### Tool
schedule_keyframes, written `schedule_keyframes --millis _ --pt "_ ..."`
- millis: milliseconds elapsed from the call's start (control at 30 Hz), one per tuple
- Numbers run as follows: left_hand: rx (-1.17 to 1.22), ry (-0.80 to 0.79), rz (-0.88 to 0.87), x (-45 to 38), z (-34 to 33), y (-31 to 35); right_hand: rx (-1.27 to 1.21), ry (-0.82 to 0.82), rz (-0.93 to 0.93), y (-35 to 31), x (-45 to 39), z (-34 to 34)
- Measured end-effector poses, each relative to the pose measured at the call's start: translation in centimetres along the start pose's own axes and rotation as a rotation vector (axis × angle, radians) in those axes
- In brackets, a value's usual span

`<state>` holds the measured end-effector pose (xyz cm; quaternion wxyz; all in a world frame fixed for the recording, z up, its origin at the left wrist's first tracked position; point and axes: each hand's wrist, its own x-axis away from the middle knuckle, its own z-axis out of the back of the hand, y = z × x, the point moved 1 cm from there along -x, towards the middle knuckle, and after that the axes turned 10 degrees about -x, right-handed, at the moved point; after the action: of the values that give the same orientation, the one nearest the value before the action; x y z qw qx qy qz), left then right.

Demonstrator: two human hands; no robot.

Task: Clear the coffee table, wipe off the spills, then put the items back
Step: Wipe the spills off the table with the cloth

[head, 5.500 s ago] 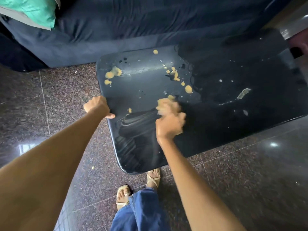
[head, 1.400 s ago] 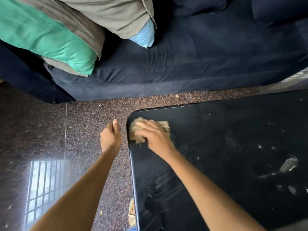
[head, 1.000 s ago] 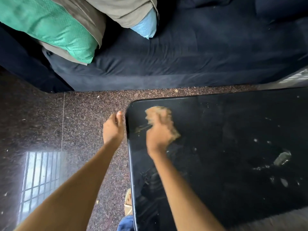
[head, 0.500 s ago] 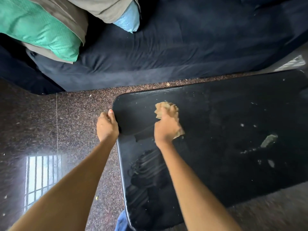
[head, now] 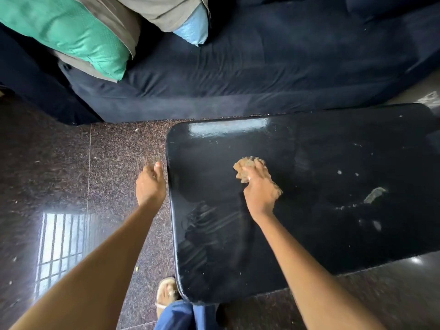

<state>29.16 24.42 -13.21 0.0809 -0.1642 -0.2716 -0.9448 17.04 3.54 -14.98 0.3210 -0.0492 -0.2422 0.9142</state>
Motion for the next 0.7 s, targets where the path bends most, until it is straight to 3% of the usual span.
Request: schedule_keyframes --millis 67,100,267,333,433,533,633,700 --pt "-0.024 -0.014 0.011 0.7 -0.3 -0.9 -0.011 0.109 -0.223 -3.1 1.2 -1.2" --pt "-0.033 -0.021 0.016 0.9 -0.5 -1.4 -0.031 0.112 -0.233 -4.9 2.4 -2.1" --pt "-0.048 -0.056 0.021 1.5 -0.5 -3.1 -0.060 -0.078 0.318 -9.6 9.5 -4.7" --pt "-0.059 -0.071 0.007 2.0 -0.1 -3.5 -0.137 -0.139 0.401 -9.5 9.0 -2.7" --pt "-0.057 -0.087 -0.009 2.4 0.4 -3.9 -0.224 -0.044 0.150 -7.7 6.6 0.9" --pt "-0.062 -0.117 -0.025 2.8 0.5 -4.2 -0.095 0.092 -0.174 -3.3 5.2 1.5" --pt "-0.058 -0.147 -0.048 3.1 0.4 -4.8 0.127 0.123 -0.224 -3.8 7.1 -1.5" --pt "-0.069 -0.167 -0.047 3.3 0.5 -5.6 0.116 0.110 -0.204 -6.9 9.0 -4.3"
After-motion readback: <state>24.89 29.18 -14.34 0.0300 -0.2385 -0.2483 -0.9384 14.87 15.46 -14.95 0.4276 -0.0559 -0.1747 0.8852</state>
